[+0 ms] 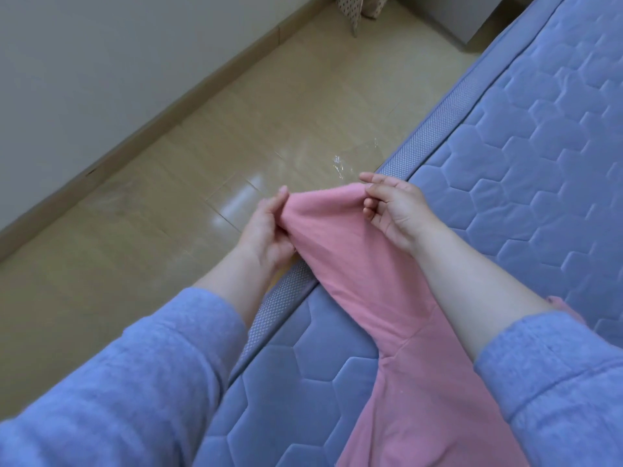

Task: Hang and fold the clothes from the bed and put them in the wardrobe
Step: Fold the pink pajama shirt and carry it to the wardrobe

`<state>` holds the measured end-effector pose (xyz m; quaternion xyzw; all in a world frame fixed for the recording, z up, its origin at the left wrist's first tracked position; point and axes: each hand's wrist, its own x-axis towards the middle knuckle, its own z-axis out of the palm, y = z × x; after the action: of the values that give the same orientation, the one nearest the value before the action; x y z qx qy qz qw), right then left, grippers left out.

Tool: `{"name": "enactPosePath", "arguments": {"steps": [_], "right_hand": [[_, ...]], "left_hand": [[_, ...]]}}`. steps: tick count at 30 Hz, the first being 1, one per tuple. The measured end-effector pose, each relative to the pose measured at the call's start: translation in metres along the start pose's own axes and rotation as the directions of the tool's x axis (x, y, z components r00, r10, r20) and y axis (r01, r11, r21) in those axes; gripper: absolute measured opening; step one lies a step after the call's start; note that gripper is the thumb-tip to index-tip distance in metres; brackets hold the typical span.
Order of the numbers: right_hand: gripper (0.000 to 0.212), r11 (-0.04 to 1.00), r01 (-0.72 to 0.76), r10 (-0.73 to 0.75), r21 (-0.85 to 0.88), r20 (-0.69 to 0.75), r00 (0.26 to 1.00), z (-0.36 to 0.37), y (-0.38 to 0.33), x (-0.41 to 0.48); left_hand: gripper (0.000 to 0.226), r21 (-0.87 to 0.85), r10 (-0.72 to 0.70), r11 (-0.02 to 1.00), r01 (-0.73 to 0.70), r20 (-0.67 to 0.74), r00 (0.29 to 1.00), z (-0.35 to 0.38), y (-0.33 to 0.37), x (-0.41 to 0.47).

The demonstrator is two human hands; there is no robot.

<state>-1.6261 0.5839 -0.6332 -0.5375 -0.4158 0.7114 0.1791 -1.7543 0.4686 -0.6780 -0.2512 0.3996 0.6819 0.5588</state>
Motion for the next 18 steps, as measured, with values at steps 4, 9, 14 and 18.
{"name": "enactPosePath", "arguments": {"steps": [4, 9, 14, 18], "right_hand": [[0.008, 1.0, -0.002, 0.001, -0.016, -0.051, 0.999, -0.001, -0.003, -0.002], [0.022, 0.971, -0.092, 0.071, -0.22, -0.105, 0.992, 0.002, -0.014, -0.012], [0.015, 0.982, -0.134, 0.13, -0.13, -0.036, 0.991, 0.004, -0.034, -0.024], [0.006, 0.995, -0.095, 0.095, 0.028, -0.005, 0.995, -0.003, -0.051, -0.039]], "left_hand": [[0.017, 0.243, 0.176, 0.956, -0.162, -0.035, 0.984, 0.009, 0.021, -0.004], [0.013, 0.522, 0.459, 0.768, -0.371, -0.045, 0.887, 0.025, 0.032, -0.025], [0.013, 0.641, 0.611, 0.594, -0.486, 0.033, 0.791, 0.045, 0.043, -0.054], [0.017, 0.656, 0.783, 0.337, -0.676, 0.204, 0.588, 0.065, 0.035, -0.081]]}}
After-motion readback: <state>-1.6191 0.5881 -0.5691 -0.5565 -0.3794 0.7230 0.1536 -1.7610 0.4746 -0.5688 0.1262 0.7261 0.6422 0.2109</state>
